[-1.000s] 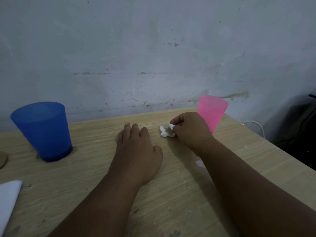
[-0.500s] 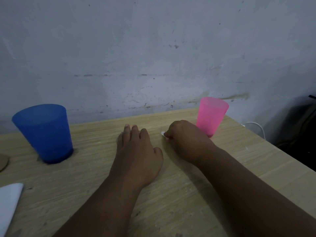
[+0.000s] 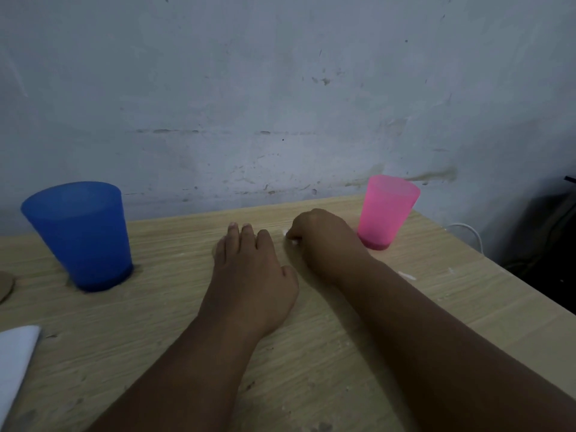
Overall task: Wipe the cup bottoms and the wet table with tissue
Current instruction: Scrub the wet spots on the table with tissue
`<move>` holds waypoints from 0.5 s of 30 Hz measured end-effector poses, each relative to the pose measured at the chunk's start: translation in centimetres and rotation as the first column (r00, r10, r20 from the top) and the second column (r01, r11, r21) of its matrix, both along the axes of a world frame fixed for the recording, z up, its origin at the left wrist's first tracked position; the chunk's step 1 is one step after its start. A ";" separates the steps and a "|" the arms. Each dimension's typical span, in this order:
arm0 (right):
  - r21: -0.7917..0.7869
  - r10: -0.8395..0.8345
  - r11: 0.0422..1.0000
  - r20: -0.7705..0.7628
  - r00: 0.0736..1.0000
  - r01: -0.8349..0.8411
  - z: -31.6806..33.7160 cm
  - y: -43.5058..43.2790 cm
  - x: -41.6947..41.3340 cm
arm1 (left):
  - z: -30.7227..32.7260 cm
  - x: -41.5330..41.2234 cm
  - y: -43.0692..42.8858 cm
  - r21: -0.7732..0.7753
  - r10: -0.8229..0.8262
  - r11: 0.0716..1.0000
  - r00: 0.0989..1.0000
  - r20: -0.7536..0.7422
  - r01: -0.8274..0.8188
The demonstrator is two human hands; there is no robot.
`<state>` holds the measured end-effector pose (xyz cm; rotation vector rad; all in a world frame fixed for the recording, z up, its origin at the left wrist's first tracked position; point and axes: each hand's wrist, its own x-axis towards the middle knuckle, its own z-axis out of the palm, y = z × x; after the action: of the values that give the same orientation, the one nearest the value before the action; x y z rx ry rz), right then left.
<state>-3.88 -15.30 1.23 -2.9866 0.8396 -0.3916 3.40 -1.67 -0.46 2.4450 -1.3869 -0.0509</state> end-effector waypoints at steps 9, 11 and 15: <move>-0.018 0.111 0.994 -0.039 0.993 -0.112 0.5 -0.4 -3.2 | 0.1 0.0 -0.1 -0.017 -0.067 0.998 0.997 0.036 0.067; -0.023 0.040 0.999 0.001 0.999 -0.040 0.3 -0.8 -3.1 | 0.0 0.0 -0.1 -0.015 -0.081 0.997 0.996 0.029 0.081; -0.075 -0.094 0.993 0.033 0.995 0.096 -0.3 -0.3 -3.7 | -0.1 0.1 -0.1 -0.019 -0.090 0.996 0.995 0.042 0.091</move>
<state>-7.55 -15.61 0.92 -3.0091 0.9886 -0.4802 3.47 -1.82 -0.53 2.3776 -1.5081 -0.0067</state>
